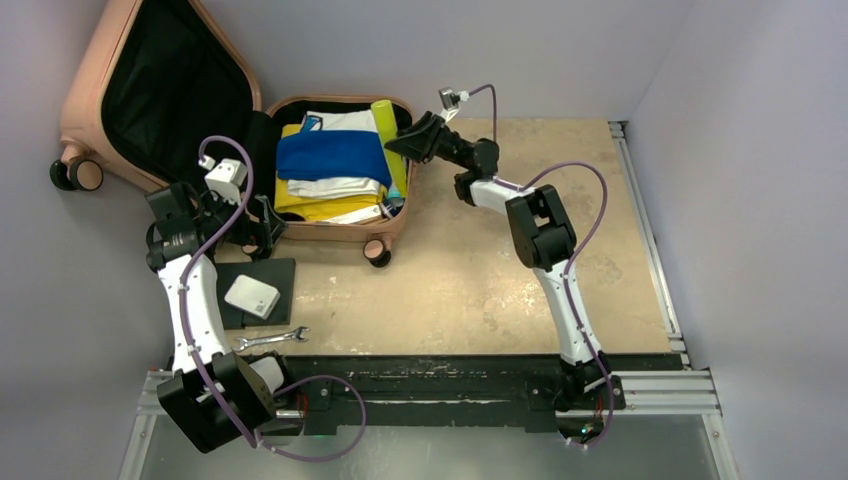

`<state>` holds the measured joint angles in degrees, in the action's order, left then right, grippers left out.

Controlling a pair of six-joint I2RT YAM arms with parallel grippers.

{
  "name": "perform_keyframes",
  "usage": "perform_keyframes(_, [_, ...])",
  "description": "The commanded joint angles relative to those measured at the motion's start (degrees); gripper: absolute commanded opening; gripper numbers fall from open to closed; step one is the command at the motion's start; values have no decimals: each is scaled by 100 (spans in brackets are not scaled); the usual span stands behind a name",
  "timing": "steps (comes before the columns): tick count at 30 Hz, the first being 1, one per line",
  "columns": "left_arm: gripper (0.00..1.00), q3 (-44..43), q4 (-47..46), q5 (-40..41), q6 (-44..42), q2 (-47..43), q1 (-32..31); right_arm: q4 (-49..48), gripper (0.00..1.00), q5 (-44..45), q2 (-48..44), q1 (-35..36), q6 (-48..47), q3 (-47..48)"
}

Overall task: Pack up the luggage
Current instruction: Place the personal item in the luggage.

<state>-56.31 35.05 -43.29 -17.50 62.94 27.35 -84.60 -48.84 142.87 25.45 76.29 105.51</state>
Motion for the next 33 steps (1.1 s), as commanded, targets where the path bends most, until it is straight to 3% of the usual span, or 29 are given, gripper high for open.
perform_keyframes(1, [99, 30, -61, -254, 27, -27, 104, -1010, 10, 300, -434, 145, 119, 173])
perform_keyframes(12, [99, 23, -38, -359, 16, -49, 198, -1347, 12, 310, -201, 223, -720, -56])
perform_keyframes(18, [99, 21, -26, -386, 10, -44, 220, -2060, 14, 276, 196, 223, -1131, -262])
perform_keyframes(25, [99, 24, -29, -400, 5, -35, 233, -1871, 14, 118, 277, 174, -1308, -357])
perform_keyframes(33, [99, 24, -21, -434, -1, -46, 235, -1723, 23, 76, 261, 55, -1520, -573])
